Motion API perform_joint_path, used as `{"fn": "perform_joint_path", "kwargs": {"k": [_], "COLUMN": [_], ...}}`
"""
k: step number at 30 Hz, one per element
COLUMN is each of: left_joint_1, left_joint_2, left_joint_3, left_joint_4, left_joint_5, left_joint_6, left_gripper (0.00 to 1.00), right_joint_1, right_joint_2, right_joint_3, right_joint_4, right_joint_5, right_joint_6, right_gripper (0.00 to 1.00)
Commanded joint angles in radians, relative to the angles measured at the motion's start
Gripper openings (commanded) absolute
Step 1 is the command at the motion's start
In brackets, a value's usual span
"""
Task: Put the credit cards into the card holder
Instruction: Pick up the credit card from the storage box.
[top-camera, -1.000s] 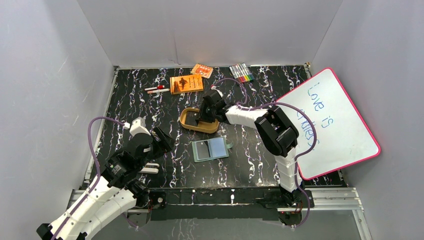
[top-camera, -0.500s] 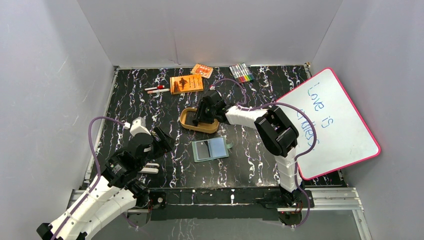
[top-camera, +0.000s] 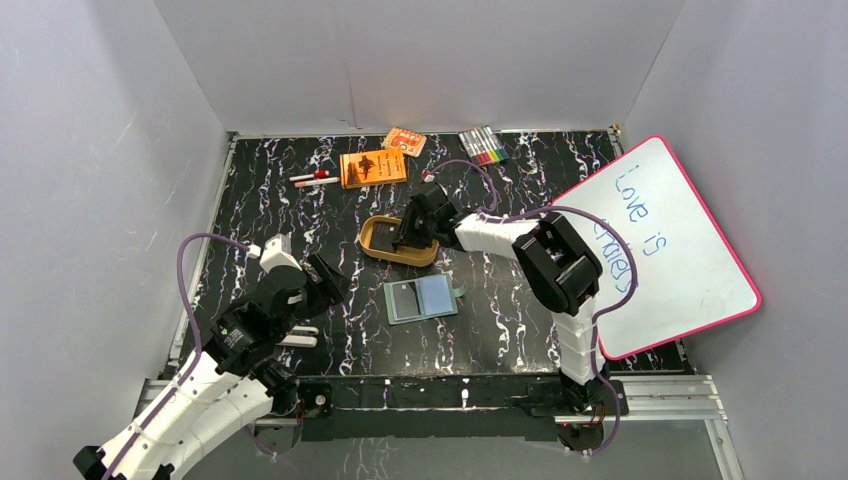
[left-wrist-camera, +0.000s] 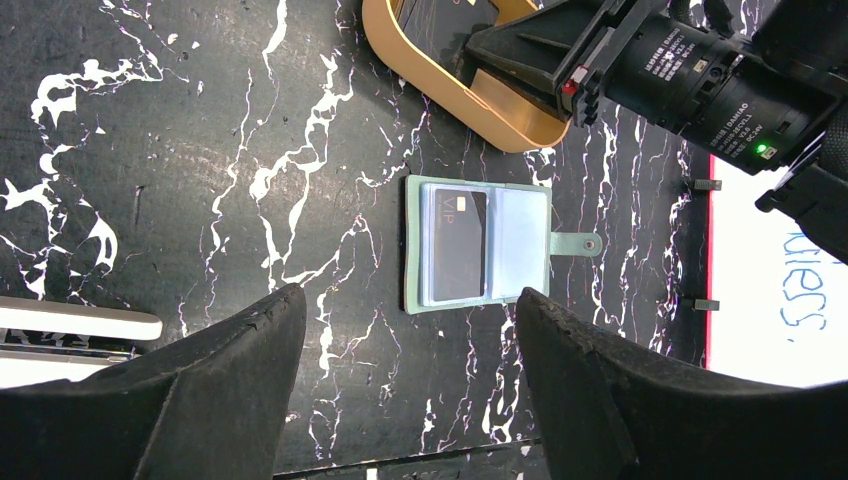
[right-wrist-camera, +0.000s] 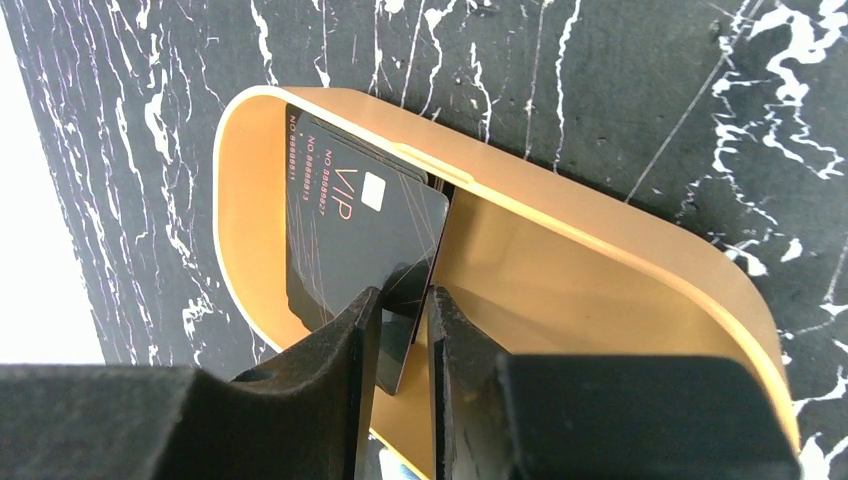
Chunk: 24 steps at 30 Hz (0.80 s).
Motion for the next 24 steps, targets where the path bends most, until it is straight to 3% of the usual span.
{"fn": "perform_joint_path", "kwargs": {"k": [1,24], "left_joint_1": [0.000,0.001], "left_joint_2": [0.003,0.009], "left_joint_3": [-0.004,0.000], "left_joint_4": [0.005,0.007], "left_joint_5": [-0.024,-0.030], "left_joint_6": [-0.002,-0.002], "left_gripper": [0.74,0.74], "right_joint_1": [-0.010,-0.014], "right_joint_2": [-0.071,-0.151], "right_joint_3": [-0.024,-0.092], "right_joint_4": [0.026,0.084], "right_joint_5": [0.005,-0.009], "right_joint_6": [0.007,0.026], "right_gripper": [0.30,0.05]}}
